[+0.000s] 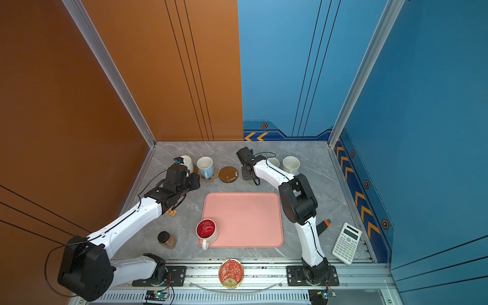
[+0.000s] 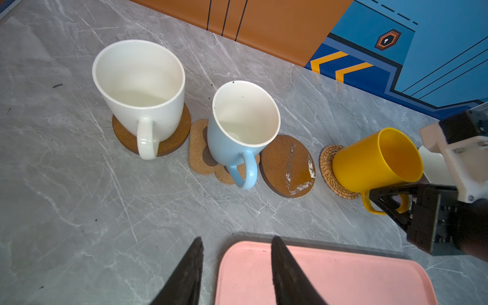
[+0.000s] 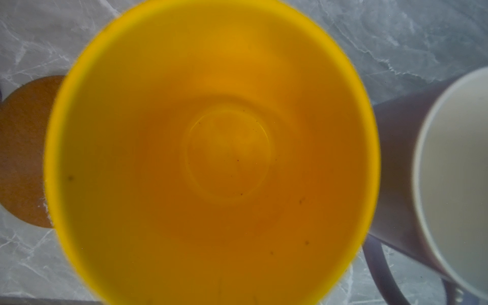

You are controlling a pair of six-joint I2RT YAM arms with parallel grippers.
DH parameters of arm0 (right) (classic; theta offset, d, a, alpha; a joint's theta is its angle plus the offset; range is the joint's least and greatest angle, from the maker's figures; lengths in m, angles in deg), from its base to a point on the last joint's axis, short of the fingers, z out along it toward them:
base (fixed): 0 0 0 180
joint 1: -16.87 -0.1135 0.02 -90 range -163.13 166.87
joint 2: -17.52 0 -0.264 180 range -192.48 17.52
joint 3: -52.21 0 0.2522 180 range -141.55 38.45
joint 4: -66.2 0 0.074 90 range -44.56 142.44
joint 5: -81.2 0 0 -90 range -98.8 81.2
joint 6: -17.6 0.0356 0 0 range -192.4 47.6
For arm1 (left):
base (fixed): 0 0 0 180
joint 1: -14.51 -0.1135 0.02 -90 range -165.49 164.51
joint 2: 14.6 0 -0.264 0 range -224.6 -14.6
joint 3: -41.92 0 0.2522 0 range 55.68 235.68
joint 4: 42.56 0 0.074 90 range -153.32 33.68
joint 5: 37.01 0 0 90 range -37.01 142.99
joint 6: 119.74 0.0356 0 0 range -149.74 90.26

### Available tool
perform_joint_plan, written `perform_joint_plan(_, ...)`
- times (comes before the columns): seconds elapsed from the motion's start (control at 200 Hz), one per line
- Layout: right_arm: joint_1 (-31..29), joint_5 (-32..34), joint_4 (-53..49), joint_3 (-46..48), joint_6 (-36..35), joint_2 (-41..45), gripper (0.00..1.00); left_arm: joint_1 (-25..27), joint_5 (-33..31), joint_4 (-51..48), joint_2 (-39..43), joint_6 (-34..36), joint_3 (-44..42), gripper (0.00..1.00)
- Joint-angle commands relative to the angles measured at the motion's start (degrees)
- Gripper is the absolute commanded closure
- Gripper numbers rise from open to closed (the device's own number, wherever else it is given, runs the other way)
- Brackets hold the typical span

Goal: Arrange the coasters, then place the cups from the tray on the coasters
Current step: 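Lower the yellow mug onto the round woven coaster with the right gripper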

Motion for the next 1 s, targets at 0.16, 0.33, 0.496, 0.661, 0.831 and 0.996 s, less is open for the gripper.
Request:
perform_joint_plan(0.16,0.4,0.7,2.9,1.3,0.1,0.9,1.0,0.2,-1.5,-0.9,0.5,1.0,1.1,0.56)
perform_joint_plan(0.33,0.4,0.4,3.0,2.0,0.4,0.8,1.0,0.2,-1.4,-1.0,0.6,1.1,1.1,0.56)
perform_joint_plan(0.496,0.5,0.4,3.1,2.8,0.9,1.0,1.0,0.2,-1.5,-1.1,0.6,1.2,1.2,0.56)
perform_joint_plan(0.661,0.5,0.7,3.3,3.9,1.1,1.9,0.94,0.1,-1.5,-1.1,0.5,1.2,1.1,0.56)
perform_joint_plan(0.831,0.5,1.0,3.4,4.7,1.1,2.6,0.86,0.0,-1.6,-1.2,0.6,1.4,1.1,0.56)
perform_joint_plan(0.996,0.4,1.0,3.4,4.9,1.1,3.2,0.82,0.0,-1.6,-1.3,1.0,1.4,0.9,0.56)
